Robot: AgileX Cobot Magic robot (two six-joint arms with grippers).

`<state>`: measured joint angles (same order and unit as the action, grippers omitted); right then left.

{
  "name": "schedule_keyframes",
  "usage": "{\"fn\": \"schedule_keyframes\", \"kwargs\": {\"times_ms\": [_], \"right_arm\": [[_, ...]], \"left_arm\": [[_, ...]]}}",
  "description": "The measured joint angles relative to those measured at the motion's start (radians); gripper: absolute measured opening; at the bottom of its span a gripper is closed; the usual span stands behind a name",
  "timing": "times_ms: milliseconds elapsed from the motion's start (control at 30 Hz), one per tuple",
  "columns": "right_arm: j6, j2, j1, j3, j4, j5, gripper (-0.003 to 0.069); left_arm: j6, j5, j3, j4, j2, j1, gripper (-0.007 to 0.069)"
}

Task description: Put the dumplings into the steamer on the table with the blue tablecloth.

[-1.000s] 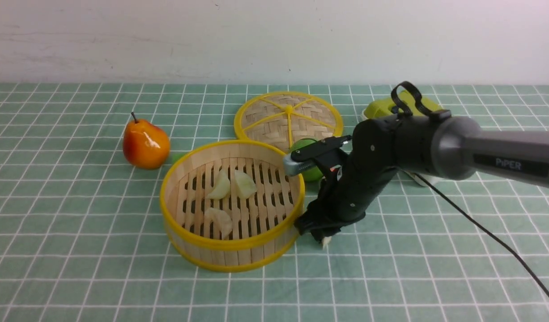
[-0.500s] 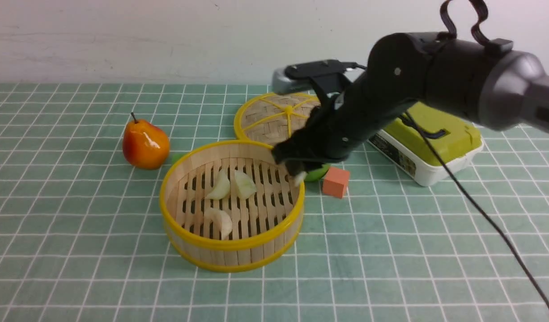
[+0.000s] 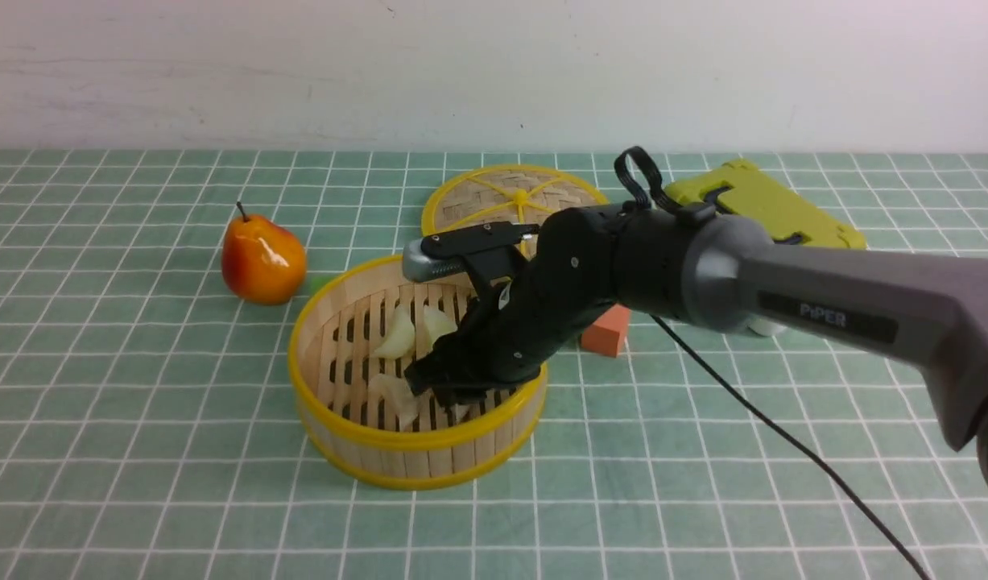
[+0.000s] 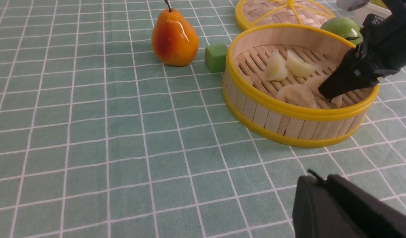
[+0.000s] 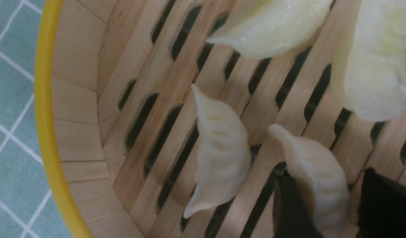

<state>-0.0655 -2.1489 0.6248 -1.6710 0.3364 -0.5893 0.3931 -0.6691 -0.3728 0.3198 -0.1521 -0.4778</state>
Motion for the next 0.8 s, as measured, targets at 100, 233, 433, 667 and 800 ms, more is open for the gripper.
{"fn": "schedule_keyframes", "kwargs": {"times_ms": [100,233,433,667,800], "right_arm": [[0.001,0.046,-0.011,-0.035,0.000,-0.082,0.0388],[0.004,0.193,-0.042,-0.066,-0.036,-0.200,0.0367],[0.021,0.547,-0.065,-0.049,-0.279,-0.290,0.0183],[0.169,1.061,-0.065,0.360,-0.534,-0.195,-0.0020],[0.280,1.347,-0.065,0.742,-0.655,0.052,-0.0020]], "left_arm": [[0.000,0.000,0.000,0.003,0.000,0.000,0.0039],[0.000,0.000,0.000,0.005,0.000,0.000,0.0039],[0.000,0.000,0.000,0.006,0.000,0.000,0.0043],[0.000,0.000,0.000,0.007,0.000,0.000,0.0049],[0.000,0.000,0.000,0.007,0.000,0.000,0.0049]]}}
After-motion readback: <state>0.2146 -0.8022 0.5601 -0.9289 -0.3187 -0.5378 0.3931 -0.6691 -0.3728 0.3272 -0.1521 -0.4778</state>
